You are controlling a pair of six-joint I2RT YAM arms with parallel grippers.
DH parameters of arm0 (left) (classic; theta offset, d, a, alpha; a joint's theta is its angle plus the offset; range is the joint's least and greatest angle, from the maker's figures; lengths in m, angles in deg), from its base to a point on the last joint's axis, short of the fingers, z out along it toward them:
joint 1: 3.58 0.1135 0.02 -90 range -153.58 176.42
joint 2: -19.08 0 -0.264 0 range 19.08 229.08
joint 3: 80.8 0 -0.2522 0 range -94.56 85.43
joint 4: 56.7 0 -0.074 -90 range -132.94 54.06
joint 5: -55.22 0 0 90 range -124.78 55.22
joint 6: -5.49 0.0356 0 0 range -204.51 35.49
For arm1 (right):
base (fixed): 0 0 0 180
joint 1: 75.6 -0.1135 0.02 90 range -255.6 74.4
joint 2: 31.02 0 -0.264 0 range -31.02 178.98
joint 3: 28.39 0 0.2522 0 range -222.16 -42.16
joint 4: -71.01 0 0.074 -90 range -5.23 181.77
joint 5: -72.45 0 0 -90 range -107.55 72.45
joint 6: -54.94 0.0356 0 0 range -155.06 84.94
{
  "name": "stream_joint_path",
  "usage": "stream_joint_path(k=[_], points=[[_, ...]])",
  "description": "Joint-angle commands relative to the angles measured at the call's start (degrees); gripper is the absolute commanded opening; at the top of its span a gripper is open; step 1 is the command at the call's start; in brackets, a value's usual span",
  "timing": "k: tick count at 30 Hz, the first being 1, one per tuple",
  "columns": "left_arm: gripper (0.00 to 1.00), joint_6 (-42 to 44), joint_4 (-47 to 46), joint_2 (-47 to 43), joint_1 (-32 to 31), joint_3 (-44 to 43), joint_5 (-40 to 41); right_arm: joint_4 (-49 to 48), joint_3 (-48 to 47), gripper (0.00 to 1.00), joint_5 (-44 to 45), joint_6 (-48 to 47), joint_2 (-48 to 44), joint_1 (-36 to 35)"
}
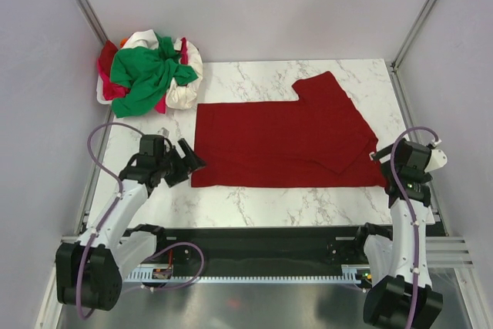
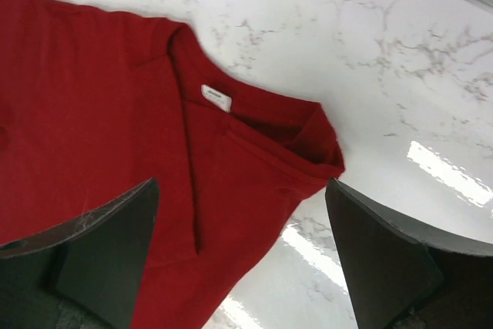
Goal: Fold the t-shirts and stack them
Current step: Fold the tshirt
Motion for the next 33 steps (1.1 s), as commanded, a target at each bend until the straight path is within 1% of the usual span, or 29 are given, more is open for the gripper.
stream_joint_path(k=[1,3,4,6,7,8,10,11,13,14,16,17,20,24,33], points=[[0.9,5.44,4.73,-2.28,0.26,-7.71,-6.65,0.65,-3.36,0.97,-7.42,-1.56,-1.67,0.23],[0.9,8.53,6.76,-2.98,0.26,-11.22,-8.43,-0.13,-2.75,0.94,-11.56,-1.73,-2.46,0.14],[0.9,9.85,8.34,-3.42,0.26,-12.02,-8.7,-0.92,-1.18,0.92,-17.58,-1.91,-2.81,-0.03],[0.9,11.88,9.05,-5.43,0.17,-12.91,-9.05,-4.25,0.76,0.86,-21.83,-2.0,-3.17,-0.38],[0.9,13.01,9.23,-6.14,0.17,-13.17,-10.96,-5.32,2.42,0.82,-25.68,-2.0,-2.73,-0.74],[0.89,13.46,9.23,-6.76,0.17,-13.35,-11.77,-6.02,2.87,0.74,-26.77,-2.0,-0.99,-1.26],[0.89,14.16,9.23,-8.6,0.17,-13.18,-11.78,-9.1,4.02,0.7,-29.14,-2.08,1.57,-3.72],[0.89,13.82,8.88,-8.96,0.17,-12.83,-11.16,-9.37,4.02,0.65,-28.63,-2.52,4.36,-4.86],[0.89,13.64,8.44,-8.71,0.17,-12.21,-11.07,-10.77,3.93,0.59,-26.79,-2.79,7.28,-8.37],[0.89,13.82,8.01,-8.35,0.17,-12.3,-11.42,-11.12,4.02,0.58,-26.34,-2.7,9.64,-9.34],[0.88,13.9,7.91,-7.47,0.17,-12.3,-11.6,-13.49,4.37,0.55,-25.55,-2.26,11.59,-11.72],[0.88,13.9,7.91,-6.77,0.26,-12.3,-11.6,-13.85,4.46,0.52,-24.59,-2.26,13.34,-12.33],[0.87,13.99,7.83,-5.89,0.17,-12.38,-11.95,-15.87,4.81,0.46,-22.92,-2.09,16.42,-14.01],[0.87,14.08,7.48,-6.33,0.17,-12.3,-12.56,-18.07,5.16,0.43,-20.89,-2.61,20.21,-14.36],[0.87,14.17,7.21,-6.41,0.17,-12.12,-13.18,-19.39,5.16,0.42,-17.99,-4.28,23.11,-14.54]])
